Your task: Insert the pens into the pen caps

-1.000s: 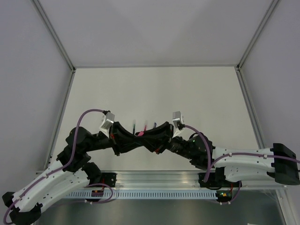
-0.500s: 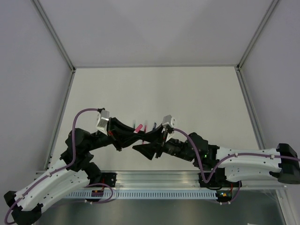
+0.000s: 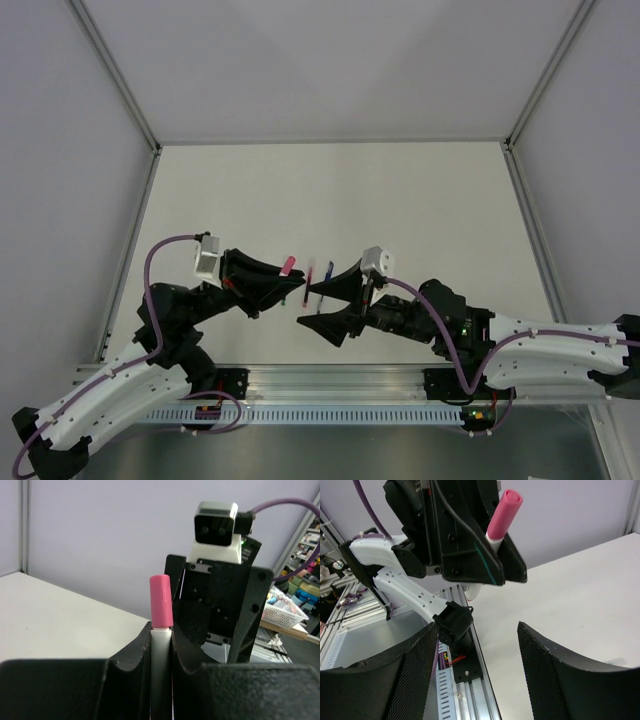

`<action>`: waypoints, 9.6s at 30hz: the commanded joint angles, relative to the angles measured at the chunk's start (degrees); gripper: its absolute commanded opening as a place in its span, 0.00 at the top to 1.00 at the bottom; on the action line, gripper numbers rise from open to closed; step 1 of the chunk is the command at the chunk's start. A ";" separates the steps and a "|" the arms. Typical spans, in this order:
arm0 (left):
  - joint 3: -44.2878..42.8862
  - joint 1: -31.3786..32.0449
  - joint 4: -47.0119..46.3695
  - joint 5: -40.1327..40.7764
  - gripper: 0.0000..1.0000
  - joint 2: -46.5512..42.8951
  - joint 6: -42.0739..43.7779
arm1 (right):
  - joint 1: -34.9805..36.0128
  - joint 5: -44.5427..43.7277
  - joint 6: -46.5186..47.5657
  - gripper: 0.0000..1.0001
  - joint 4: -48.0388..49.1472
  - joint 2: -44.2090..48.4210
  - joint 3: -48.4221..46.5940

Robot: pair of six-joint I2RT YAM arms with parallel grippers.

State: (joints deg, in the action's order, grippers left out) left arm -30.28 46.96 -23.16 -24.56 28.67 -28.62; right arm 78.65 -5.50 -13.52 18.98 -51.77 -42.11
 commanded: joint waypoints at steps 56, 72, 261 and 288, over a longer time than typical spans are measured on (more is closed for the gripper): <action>3.83 -0.11 -12.79 4.96 0.98 -5.38 -8.47 | 0.36 5.85 -3.71 1.00 24.96 -16.62 -4.74; 4.53 -0.20 -13.84 5.04 0.98 -5.20 -9.70 | 0.27 6.55 -2.48 0.52 19.17 -15.11 -6.67; 18.06 -0.11 -20.33 -21.50 0.98 3.94 -18.03 | -9.13 9.28 1.04 1.00 -7.30 -17.75 -38.14; -0.55 -0.20 6.62 -13.85 0.20 -5.03 -12.25 | -9.39 12.37 0.77 1.00 -2.37 -9.32 -22.76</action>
State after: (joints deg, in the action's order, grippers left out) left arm -24.60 46.59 -25.71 -35.90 23.31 -43.38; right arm 69.36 9.98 -12.45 10.46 -63.22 -67.72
